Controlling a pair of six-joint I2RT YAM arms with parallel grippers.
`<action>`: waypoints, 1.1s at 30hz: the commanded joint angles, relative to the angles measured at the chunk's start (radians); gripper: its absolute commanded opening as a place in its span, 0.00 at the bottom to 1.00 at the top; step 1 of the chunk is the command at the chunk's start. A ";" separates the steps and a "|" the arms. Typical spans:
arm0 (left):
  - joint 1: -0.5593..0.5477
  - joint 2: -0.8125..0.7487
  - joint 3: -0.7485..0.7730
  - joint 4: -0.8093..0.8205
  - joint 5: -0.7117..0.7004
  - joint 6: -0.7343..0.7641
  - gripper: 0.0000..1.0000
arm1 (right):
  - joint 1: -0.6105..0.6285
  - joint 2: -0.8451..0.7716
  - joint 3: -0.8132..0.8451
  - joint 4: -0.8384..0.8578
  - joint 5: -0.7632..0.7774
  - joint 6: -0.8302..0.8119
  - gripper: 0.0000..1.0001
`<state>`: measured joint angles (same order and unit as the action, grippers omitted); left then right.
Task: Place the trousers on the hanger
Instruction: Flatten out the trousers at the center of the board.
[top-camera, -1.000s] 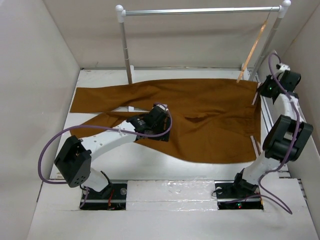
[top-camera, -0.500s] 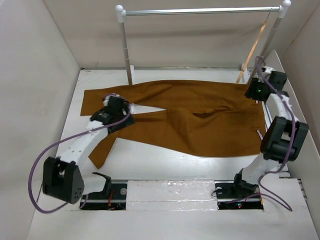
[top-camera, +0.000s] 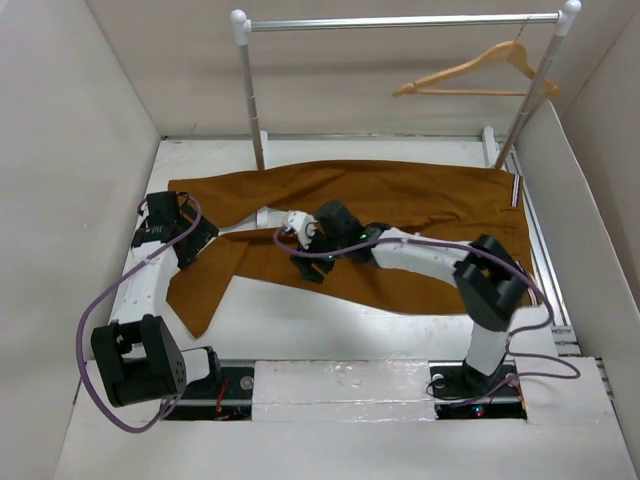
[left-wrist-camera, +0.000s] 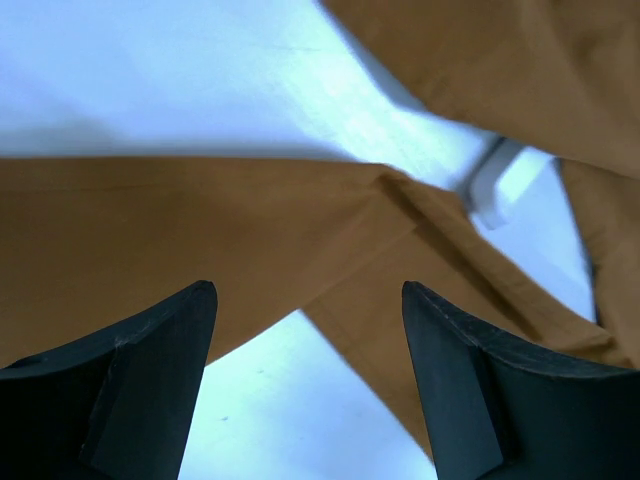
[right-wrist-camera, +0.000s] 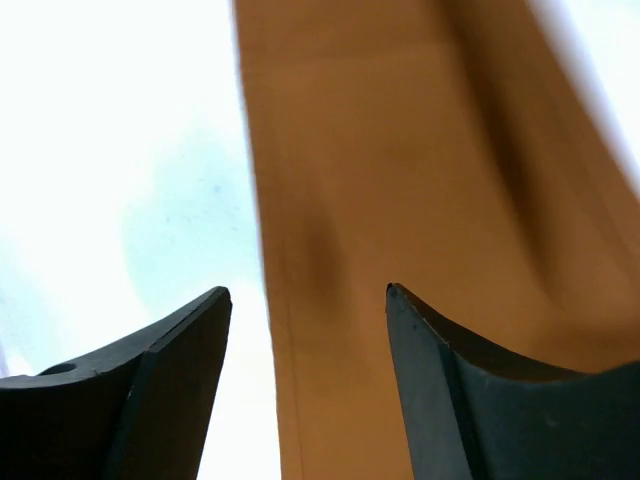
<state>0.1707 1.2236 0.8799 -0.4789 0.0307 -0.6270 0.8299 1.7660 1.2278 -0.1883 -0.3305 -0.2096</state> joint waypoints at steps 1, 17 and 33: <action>0.001 -0.006 0.067 0.065 0.087 -0.033 0.71 | 0.049 0.099 0.114 -0.057 0.057 -0.103 0.70; 0.001 0.037 0.103 0.128 0.095 -0.031 0.70 | 0.143 0.210 -0.010 0.003 0.295 -0.053 0.11; 0.010 0.372 0.222 0.164 -0.109 -0.062 0.71 | 0.448 -0.146 -0.239 -0.204 0.100 -0.093 0.55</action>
<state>0.1711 1.5681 1.0561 -0.3363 -0.0135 -0.6666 1.2957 1.6585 0.9588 -0.3367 -0.2180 -0.3088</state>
